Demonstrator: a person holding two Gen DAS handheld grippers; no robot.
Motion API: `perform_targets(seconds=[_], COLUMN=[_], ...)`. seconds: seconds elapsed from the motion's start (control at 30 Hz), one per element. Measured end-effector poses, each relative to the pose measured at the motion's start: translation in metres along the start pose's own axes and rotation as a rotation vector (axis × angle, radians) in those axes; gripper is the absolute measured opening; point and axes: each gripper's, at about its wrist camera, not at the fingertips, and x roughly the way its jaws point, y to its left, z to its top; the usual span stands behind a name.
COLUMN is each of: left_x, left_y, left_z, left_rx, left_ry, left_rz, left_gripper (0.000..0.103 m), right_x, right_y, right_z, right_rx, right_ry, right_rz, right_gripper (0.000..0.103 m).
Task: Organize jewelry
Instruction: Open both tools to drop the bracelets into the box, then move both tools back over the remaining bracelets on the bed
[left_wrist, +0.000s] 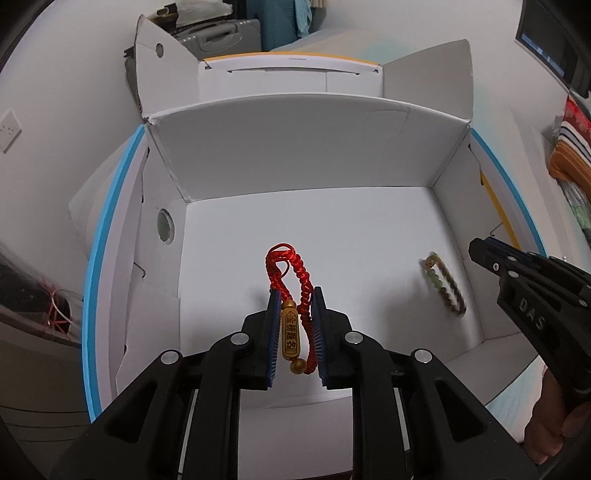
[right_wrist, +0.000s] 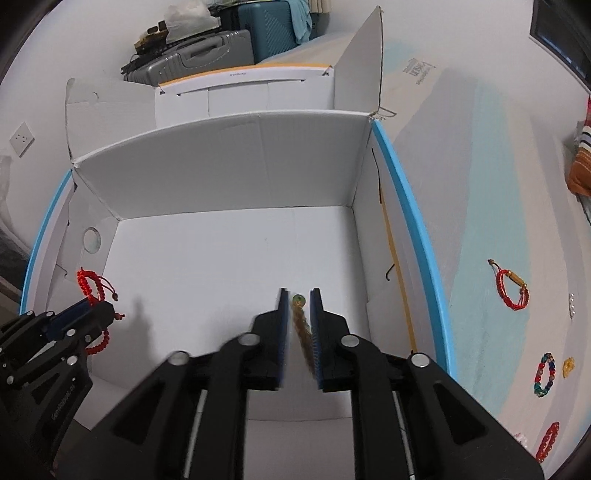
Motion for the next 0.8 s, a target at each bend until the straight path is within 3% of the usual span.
perform_targets(seconds=[0.03,0.1,0.2,0.37,0.57,0.8], left_x=[0.000,-0.004,-0.014,-0.036,-0.056,-0.076], left_y=[0.000,0.000,-0.001,-0.003,-0.017,-0.041], left_z=[0.000,0.000,-0.001,-0.003,-0.009,-0.017], left_rx=[-0.004,-0.010,-0.006,0.005,0.034,0.074], left_ry=[-0.005,-0.023,-0.073,-0.145,-0.223,-0.264], left_rz=[0.001,0.006,0.033,0.043,0.066,0.041], left_gripper=[0.027,0.047,0.066,0.083,0.097,0.097], right_x=[-0.003,-0.010,-0.026,-0.053,-0.091,-0.117], right_y=[0.000,0.002,0.003,-0.005,-0.034,-0.073], right_z=[-0.001,-0.001,-0.001,-0.003,-0.018,-0.039], right_rx=[-0.001,-0.010,-0.022,-0.019,0.011,0.055], right_ry=[-0.011,-0.035,-0.084,-0.166,-0.273,-0.323], right_rz=[0.001,0.003,0.003,-0.029,-0.089,-0.152], right_gripper=[0.035,0.045,0.057,0.077,0.091,0.095])
